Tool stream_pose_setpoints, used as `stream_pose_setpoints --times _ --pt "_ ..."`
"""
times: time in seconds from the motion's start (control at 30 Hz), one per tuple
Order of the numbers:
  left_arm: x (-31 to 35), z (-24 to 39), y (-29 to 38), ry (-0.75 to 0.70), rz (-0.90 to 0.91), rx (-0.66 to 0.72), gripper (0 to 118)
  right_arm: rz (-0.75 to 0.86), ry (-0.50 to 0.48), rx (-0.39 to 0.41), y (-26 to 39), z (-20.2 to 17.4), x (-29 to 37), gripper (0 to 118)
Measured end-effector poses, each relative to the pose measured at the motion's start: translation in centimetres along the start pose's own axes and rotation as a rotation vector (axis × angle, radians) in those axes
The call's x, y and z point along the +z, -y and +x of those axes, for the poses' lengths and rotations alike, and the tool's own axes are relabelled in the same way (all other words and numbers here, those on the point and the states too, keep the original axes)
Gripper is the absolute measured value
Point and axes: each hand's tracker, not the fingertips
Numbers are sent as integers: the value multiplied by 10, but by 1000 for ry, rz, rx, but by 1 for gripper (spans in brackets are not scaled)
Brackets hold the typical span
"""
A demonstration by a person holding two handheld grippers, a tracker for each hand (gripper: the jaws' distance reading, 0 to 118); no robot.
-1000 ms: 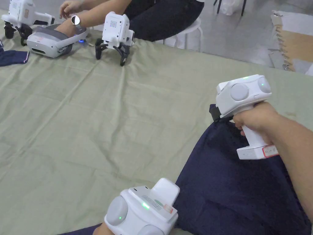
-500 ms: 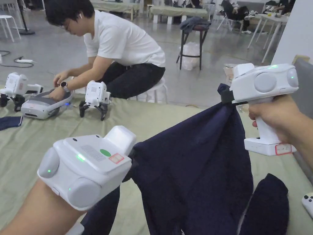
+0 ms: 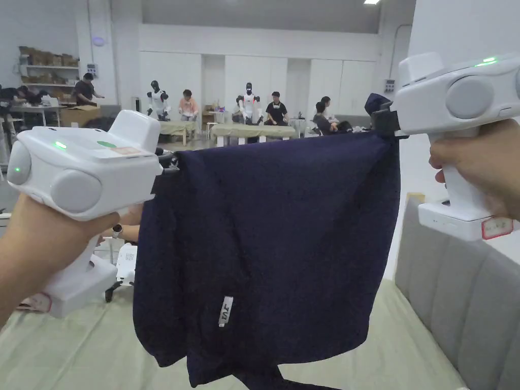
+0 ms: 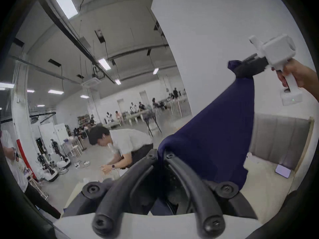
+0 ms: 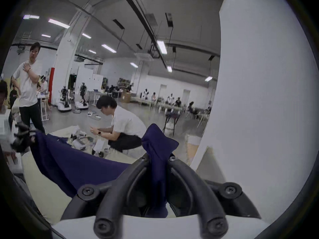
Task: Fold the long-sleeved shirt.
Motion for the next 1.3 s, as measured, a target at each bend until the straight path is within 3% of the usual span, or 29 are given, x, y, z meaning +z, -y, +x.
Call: stream_pose_setpoints --times 0.1,0.23,0.37,0.7,0.8,1.3 --pt "3 -23 -42 -1 57 66 6 42 20 -10 -33 4 15 10" --pt "9 -39 -103 -31 108 55 6 110 78 -26 -78 1 34 10" --pt "20 -52 -157 -25 172 80 6 162 128 -84 -114 8 42 10" --pt "13 -72 -216 -22 209 102 6 228 188 -105 -152 10 44 10" --pt "-8 -72 -221 -97 189 79 6 237 197 -100 -155 6 28 10" --pt "-158 -95 -243 -172 202 41 6 254 304 -156 -174 20 -116 10"
